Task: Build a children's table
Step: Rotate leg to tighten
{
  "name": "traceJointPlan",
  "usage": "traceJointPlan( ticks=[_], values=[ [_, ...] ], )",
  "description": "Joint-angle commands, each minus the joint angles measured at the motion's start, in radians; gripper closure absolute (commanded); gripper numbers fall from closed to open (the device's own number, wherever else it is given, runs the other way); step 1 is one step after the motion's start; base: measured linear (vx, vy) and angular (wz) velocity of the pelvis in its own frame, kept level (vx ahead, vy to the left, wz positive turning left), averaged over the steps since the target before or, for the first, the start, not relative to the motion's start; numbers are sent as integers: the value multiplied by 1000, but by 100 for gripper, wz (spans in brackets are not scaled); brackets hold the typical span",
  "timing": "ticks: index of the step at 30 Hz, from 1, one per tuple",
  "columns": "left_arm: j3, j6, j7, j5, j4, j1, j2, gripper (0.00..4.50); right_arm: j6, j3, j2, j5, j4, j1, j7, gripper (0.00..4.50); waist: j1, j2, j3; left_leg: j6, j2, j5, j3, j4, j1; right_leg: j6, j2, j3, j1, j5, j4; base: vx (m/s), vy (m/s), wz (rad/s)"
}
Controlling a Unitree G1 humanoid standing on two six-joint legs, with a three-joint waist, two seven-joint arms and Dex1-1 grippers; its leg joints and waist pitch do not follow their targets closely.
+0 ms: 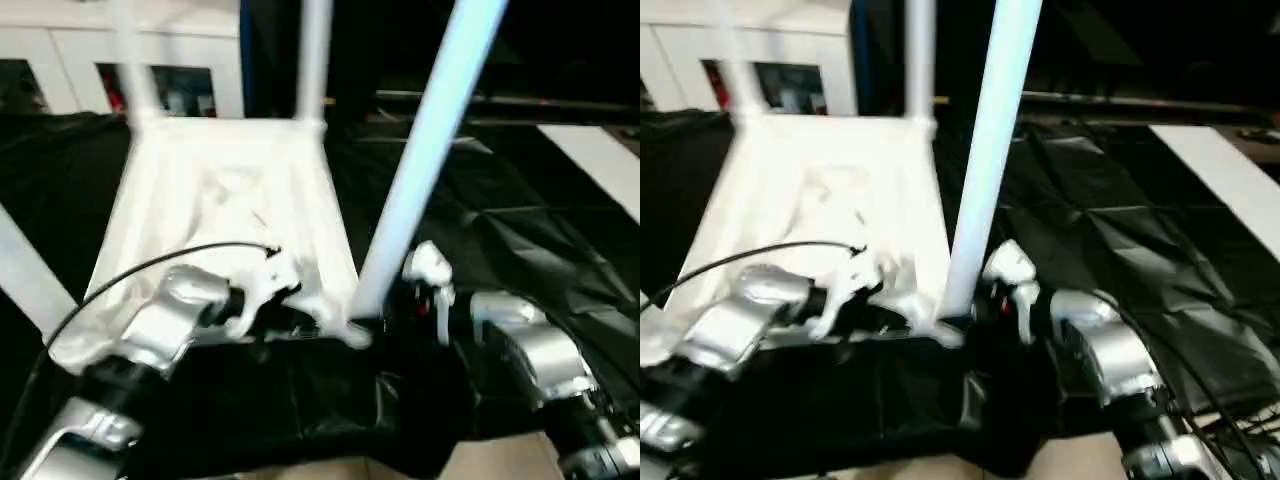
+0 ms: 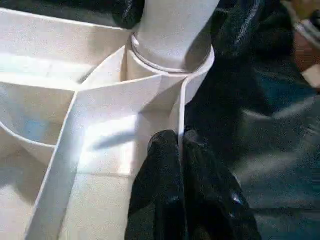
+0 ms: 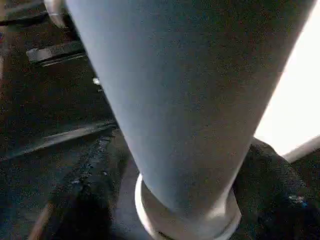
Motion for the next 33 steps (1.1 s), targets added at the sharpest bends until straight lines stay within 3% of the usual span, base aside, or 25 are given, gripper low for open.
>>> traceJointPlan(
  ticks=[1,2,3,4,6,7,9,11,12,18,19,21,22,23,27,28,33],
  values=[
    [-44,12,-59,-37,-25,4,-14,450,23,14,-14,18,-38,15,33,135,-2,19,-56,20,37,-262,-3,-68,13,-235,-38,38,47,-136,-45,0,0,0],
    [-45,10,-67,-38,-25,2,-12,450,27,14,-18,21,-47,19,37,135,-2,18,-56,21,36,-269,-2,-68,12,-236,-41,39,48,-153,-46,0,0,0],
    [-46,4,-74,-38,-17,-2,-11,450,32,15,-21,28,-60,24,34,135,-1,28,-55,17,36,-276,-3,-69,13,-235,-42,39,47,-166,-48,0,0,0],
    [-46,4,-74,-38,-17,-2,-11,450,32,15,-21,28,-60,24,34,135,-4,22,-54,11,36,-297,-3,-69,13,-226,-43,39,49,-210,-53,0,0,0],
    [-48,-8,-80,-35,4,-13,-13,450,37,17,-19,34,-73,28,24,135,-6,23,-52,6,35,-312,-3,-69,13,-212,-44,40,47,-255,-59,0,0,0],
    [-48,-14,-86,-37,12,-18,-11,450,45,20,-21,38,-82,28,25,152,-5,30,-52,1,35,-320,-5,-69,16,-205,-44,40,45,-275,-60,0,0,0],
    [-46,-22,-85,-35,25,-25,-13,450,50,25,-23,38,-81,25,29,152,-7,26,-53,-1,36,-323,-4,-69,16,-201,-43,40,44,-284,-62,0,0,0],
    [-45,-37,-74,-27,48,-33,-18,450,44,31,-22,28,-66,18,39,186,-3,36,-53,-2,35,-323,-4,-68,19,-202,-42,40,43,-280,-62,0,0,0],
    [-42,-38,-58,-23,50,-34,-21,450,43,32,-19,22,-61,16,40,186,-5,29,-53,-2,36,-320,-4,-68,17,-207,-42,39,44,-265,-60,0,0,0],
    [-21,-9,-12,-29,10,-6,-15,450,42,36,15,17,-39,5,11,227,-1,31,-53,0,37,-302,-7,-69,11,-208,-46,37,49,-270,-56,0,0,0],
    [-12,-12,1,-27,5,7,-11,450,35,31,33,12,-24,0,-15,231,-3,25,-52,0,36,-303,-6,-69,10,-204,-46,37,49,-281,-57,0,0,0],
    [-2,-10,20,-24,0,21,-9,450,18,22,57,6,-4,-5,-48,236,-5,27,-50,-6,35,-323,-7,-69,11,-191,-48,37,45,-339,-62,0,0,0],
    [10,-10,50,-18,-1,28,-12,450,2,10,80,-5,23,-14,-90,236,-9,16,-48,-8,34,-333,-10,-71,8,-173,-48,34,46,-386,-64,0,0,0],
    [17,-9,78,-9,2,30,-16,450,-7,1,97,-17,47,-23,-128,238,-13,13,-47,-13,33,-348,-10,-71,9,-157,-49,34,41,-434,-70,0,0,0],
    [39,-15,178,19,15,30,-41,450,-10,-37,156,-47,134,-57,-271,246,-31,12,-44,-31,31,-374,-18,-72,5,-113,-51,28,39,-534,-79,0,0,0],
    [45,-1,215,24,14,28,-58,450,-16,-50,177,-61,173,-71,-324,247,-32,17,-44,-35,31,-378,-21,-73,3,-108,-52,27,40,-541,-79,0,0,0],
    [83,107,480,67,45,-17,-192,450,-1,-156,312,-68,335,-141,-630,251,-52,17,-45,-48,25,-420,-25,-67,10,-95,-52,21,31,-580,-90,0,0,0]
  ],
)
